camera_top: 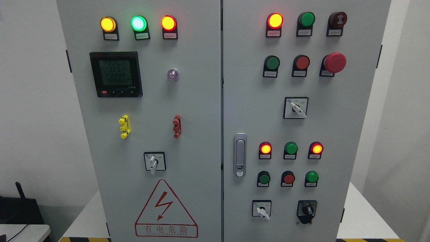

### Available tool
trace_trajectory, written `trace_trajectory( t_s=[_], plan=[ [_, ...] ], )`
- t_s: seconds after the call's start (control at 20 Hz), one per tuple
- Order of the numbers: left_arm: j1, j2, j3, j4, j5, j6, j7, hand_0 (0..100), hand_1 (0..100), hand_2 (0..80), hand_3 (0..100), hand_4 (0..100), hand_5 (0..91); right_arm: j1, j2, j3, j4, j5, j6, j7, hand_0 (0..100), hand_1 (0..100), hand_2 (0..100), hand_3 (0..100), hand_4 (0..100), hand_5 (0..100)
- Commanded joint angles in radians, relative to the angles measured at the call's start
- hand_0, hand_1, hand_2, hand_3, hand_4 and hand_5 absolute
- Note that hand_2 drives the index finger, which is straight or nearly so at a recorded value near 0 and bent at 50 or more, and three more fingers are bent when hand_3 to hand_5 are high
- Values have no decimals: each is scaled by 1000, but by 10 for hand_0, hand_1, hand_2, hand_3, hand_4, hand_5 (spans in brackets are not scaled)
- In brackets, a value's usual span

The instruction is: Turn on light switch 1

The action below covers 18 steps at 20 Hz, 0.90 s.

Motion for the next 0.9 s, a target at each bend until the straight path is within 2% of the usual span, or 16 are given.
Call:
trace_trajectory(
  t_s=[0.0,0.15,0.4,0.75,0.85],
  plan=[
    [-3,19,-41,-324,6,-2,0,195,211,370,604,688,600,0,0,20,0,-26,1,1,120,389,0,0,0,0],
    [-5,19,-101,-379,3,-2,17,190,203,375,608,699,628,0,0,20,0,-26,1,1,120,389,0,0,0,0],
    [-5,19,-231,-427,-10,2,166,180,193,386,615,706,641,0,0,20,0,-26,1,1,120,389,0,0,0,0],
    [-5,34,-383,-433,-27,11,299,167,199,413,637,731,670,0,0,20,0,-26,1,1,120,389,0,0,0,0],
    [-14,42,-429,-433,-31,27,356,163,203,418,642,737,673,0,0,20,0,-26,1,1,120,389,0,0,0,0]
  ],
)
